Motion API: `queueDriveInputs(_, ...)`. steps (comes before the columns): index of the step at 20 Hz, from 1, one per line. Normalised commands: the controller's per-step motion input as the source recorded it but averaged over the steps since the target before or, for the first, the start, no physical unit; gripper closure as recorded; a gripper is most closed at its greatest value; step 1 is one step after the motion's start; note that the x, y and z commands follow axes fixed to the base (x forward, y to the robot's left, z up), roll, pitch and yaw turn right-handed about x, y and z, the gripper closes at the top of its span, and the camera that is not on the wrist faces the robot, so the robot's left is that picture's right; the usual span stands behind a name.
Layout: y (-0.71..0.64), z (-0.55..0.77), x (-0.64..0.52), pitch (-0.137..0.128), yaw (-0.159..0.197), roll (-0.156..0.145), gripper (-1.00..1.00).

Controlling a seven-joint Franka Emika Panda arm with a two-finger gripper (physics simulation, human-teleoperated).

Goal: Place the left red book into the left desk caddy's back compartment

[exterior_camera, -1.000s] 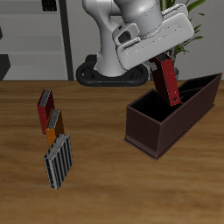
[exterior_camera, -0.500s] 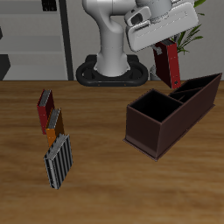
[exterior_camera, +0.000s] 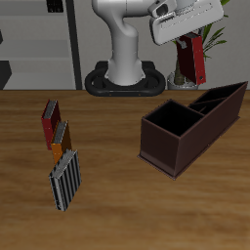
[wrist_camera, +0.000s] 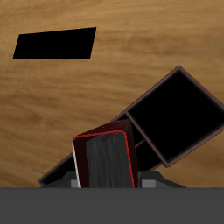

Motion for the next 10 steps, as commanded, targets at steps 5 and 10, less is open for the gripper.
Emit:
queueDriveInputs(5,0.25,-0.01,-0.48,-0.043,0.021,0.071,1.00)
queueDriveInputs(10,0.26,-0.09,-0.53,-0.048,0.032,0.030,1.00)
